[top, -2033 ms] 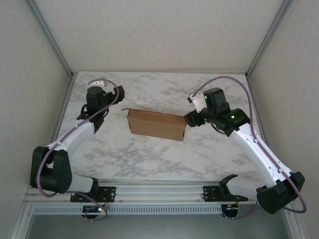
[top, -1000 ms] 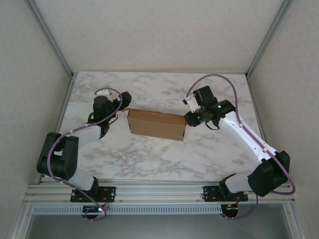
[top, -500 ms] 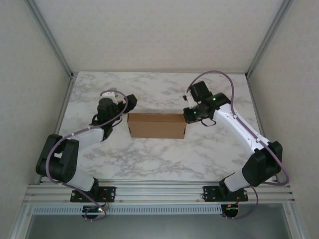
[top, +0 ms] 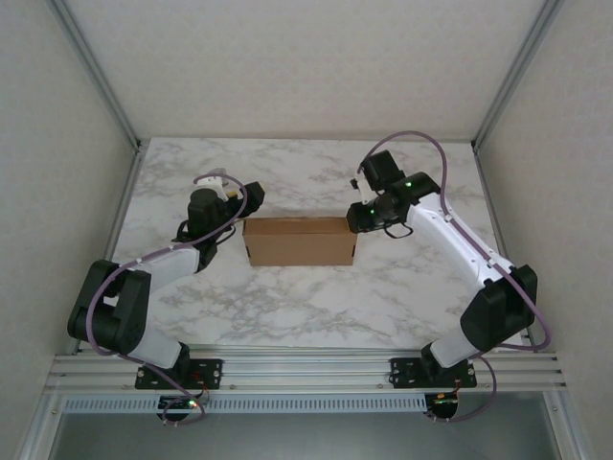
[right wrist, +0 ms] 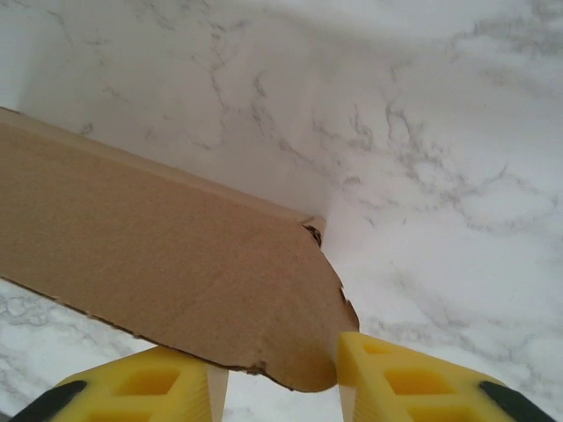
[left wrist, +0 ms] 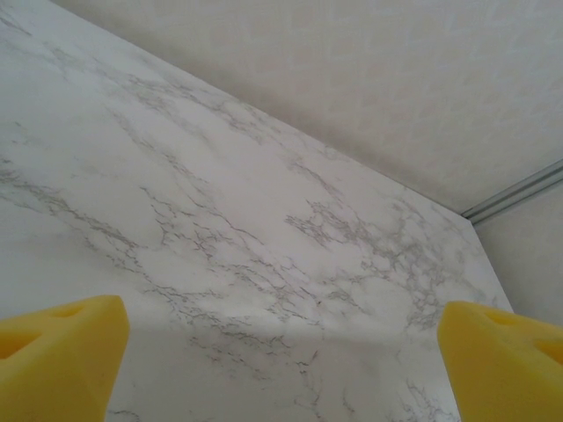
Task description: Fold the paper box
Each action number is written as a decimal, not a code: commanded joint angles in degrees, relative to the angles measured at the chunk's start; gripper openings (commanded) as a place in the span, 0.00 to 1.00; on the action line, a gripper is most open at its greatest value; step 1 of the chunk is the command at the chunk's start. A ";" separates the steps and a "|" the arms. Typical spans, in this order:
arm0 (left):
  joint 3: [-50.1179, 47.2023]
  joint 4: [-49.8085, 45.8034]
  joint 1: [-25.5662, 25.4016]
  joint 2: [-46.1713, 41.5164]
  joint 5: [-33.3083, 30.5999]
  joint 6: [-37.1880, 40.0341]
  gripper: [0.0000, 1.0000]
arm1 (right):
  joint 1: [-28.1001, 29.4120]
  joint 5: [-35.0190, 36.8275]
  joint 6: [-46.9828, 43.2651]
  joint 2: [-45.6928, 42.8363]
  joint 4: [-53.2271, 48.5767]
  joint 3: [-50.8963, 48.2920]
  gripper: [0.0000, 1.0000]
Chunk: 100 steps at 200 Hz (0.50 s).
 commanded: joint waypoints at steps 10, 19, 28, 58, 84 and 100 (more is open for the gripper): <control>-0.55 -1.02 -0.54 -0.93 -1.20 1.91 0.91 | -0.69 -1.20 -10.55 -8.31 13.58 -9.92 0.41; -0.59 -0.96 -0.50 -0.75 -1.15 2.02 0.91 | -0.80 -3.44 -14.94 -11.20 18.39 -13.92 0.41; -0.46 -0.99 -0.53 -0.77 -1.06 2.06 0.91 | -0.86 -4.38 -18.21 -13.59 22.44 -17.18 0.42; -0.15 -1.10 -0.32 -0.63 -0.80 2.24 0.91 | -3.30 -6.87 -23.13 -14.72 25.74 -19.50 0.40; 0.02 -1.21 -0.25 -0.81 -0.80 2.42 0.91 | -4.92 -7.64 -25.06 -12.30 23.56 -18.16 0.32; 0.02 -1.29 -0.22 -0.81 -0.83 2.55 0.91 | -5.28 -8.07 -25.52 -11.62 23.18 -17.97 0.27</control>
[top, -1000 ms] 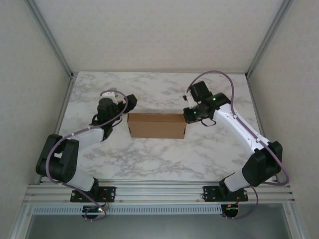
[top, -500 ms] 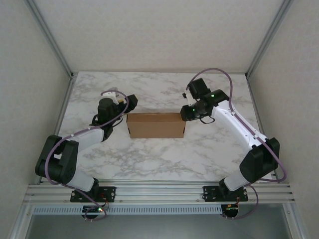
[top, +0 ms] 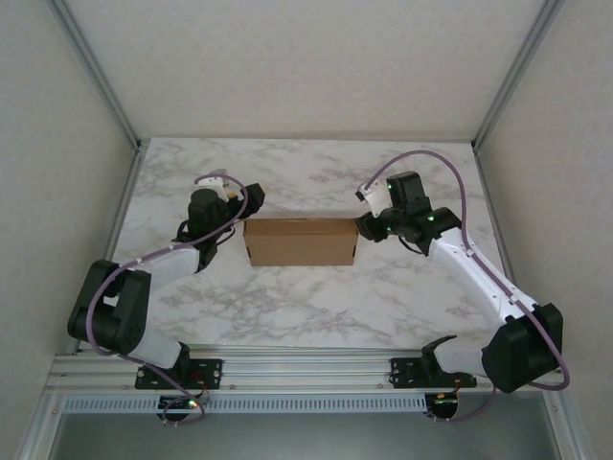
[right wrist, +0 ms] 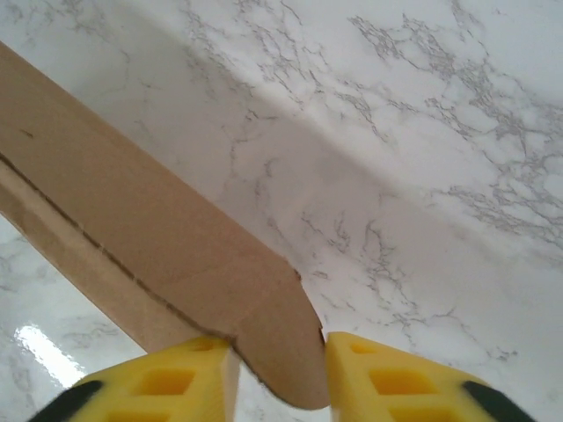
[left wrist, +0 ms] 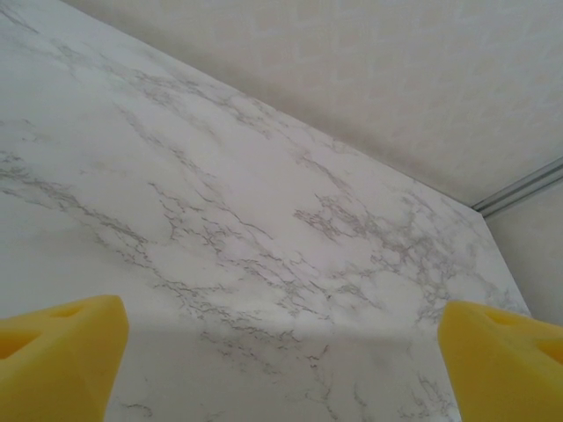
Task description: Fold the paper box
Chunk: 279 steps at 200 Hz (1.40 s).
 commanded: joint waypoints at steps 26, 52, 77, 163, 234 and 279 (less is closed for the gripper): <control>0.10 -0.33 -0.22 -0.90 -0.69 1.47 0.91 | -0.80 -2.82 -3.54 0.86 0.64 0.92 0.30; 0.29 -0.51 -0.13 -0.88 -0.60 1.48 0.91 | -0.85 -2.69 -5.15 -0.23 1.54 -0.77 0.30; 0.38 -0.51 0.06 -0.88 -0.51 1.55 0.91 | -0.88 -1.57 -6.59 0.10 2.57 -1.79 0.29; 0.55 -0.68 0.13 -0.90 -0.25 1.47 0.91 | -1.08 -1.44 -4.41 -0.26 1.55 -1.27 0.04; 0.55 -0.51 -0.36 -0.81 0.28 1.81 0.91 | -1.03 -3.21 5.38 6.25 -10.35 9.64 0.00; 0.56 -0.24 -0.65 -0.60 0.46 1.66 0.91 | -1.08 -2.67 14.55 11.65 -20.45 18.55 0.02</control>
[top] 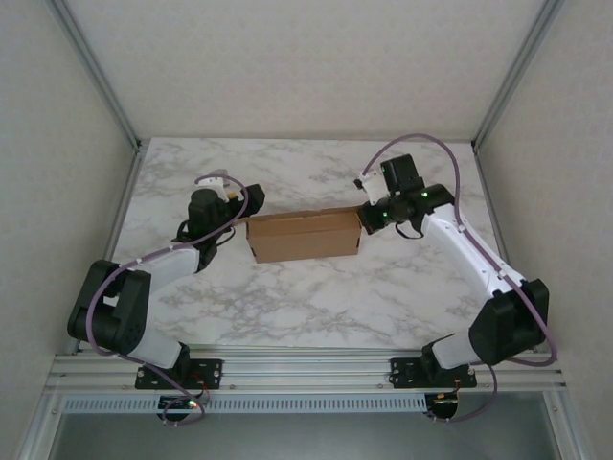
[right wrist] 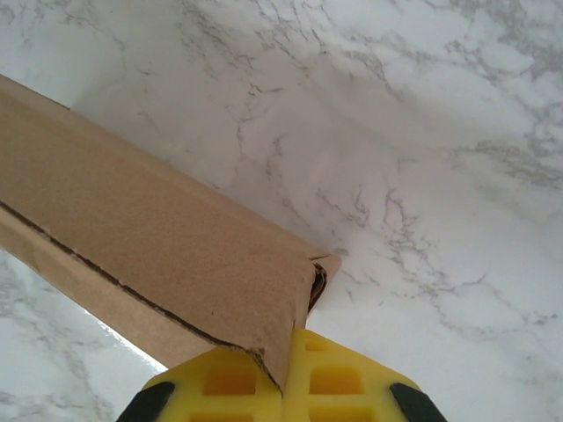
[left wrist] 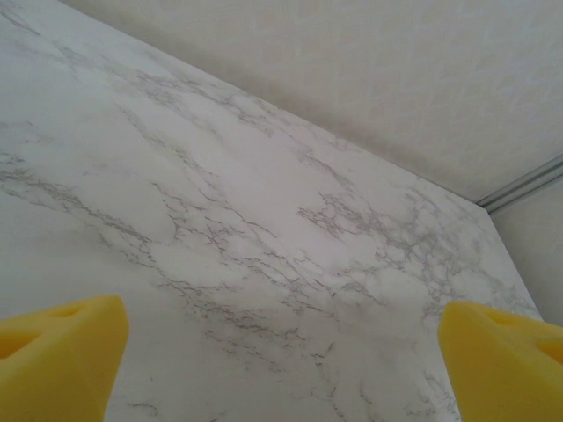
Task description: Fold the paper box
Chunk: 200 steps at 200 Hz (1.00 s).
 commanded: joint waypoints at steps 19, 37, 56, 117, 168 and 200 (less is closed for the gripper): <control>0.55 0.08 -0.60 -0.46 0.50 0.61 0.90 | -0.17 -0.28 10.69 4.59 -11.50 8.26 0.02; 0.63 0.13 -0.67 -0.31 0.59 0.43 0.90 | -0.20 -3.04 12.63 7.36 -15.19 11.41 0.02; 0.55 0.22 -0.77 0.02 0.75 0.21 0.90 | -0.21 -4.87 15.52 8.90 -16.38 13.02 0.02; 0.55 0.13 -0.80 -0.42 0.08 0.30 0.90 | -0.22 -6.35 28.47 11.37 -18.82 16.67 0.00; 2.49 -5.38 2.18 -8.86 -6.87 7.80 0.92 | -0.08 -3.95 28.19 10.32 -18.20 15.71 0.00; 3.42 -12.92 2.40 -16.86 -7.14 25.25 0.93 | 0.14 -1.72 25.77 10.38 -17.67 14.15 0.01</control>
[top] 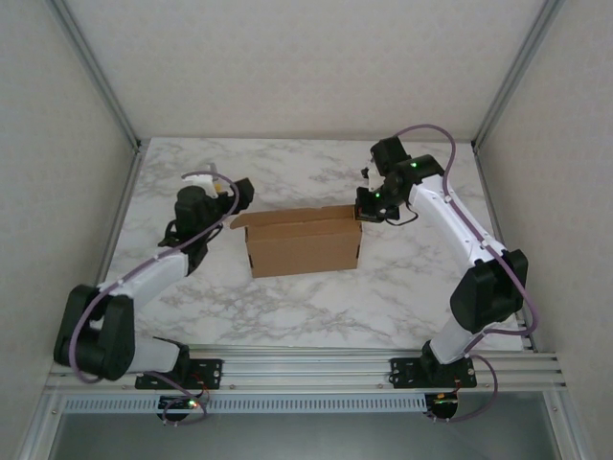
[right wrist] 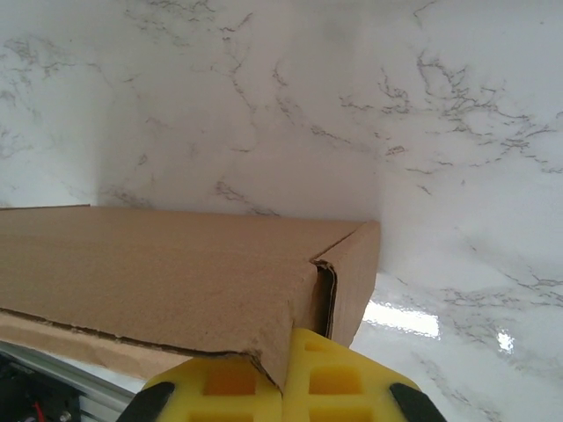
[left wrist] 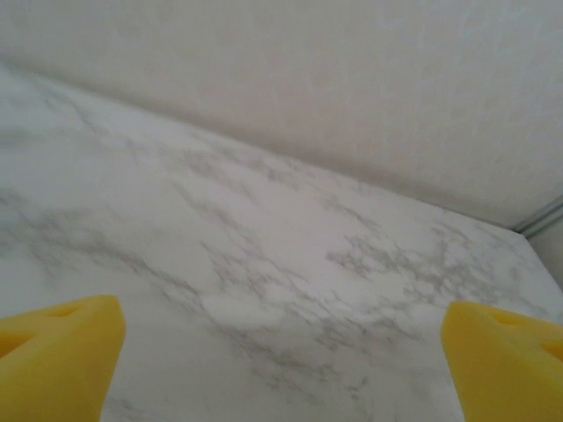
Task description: Fold the paper box
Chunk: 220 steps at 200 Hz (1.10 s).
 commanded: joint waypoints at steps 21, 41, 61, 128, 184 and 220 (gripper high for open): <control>1.34 -8.76 1.08 -10.72 -2.71 20.70 0.93 | 0.74 1.66 -1.41 -0.78 1.18 -2.42 0.01; 3.73 -15.12 1.88 -13.08 0.50 24.89 0.92 | 1.18 1.98 -1.09 -1.16 3.25 -3.95 0.01; 8.57 -25.71 1.96 -14.20 9.01 31.12 0.90 | 1.89 1.82 -0.51 -1.42 5.67 -5.51 0.02; 13.45 -40.73 2.75 -10.59 16.60 50.80 0.85 | 5.36 7.02 -1.82 -3.42 7.89 -6.00 0.01; 13.50 -48.10 3.82 -14.08 24.00 57.85 0.85 | 5.56 9.88 -1.47 -6.79 9.01 -8.22 0.02; 6.51 -47.02 3.87 -18.74 23.47 59.54 0.85 | 5.54 10.81 -1.69 -8.60 9.82 -9.82 0.03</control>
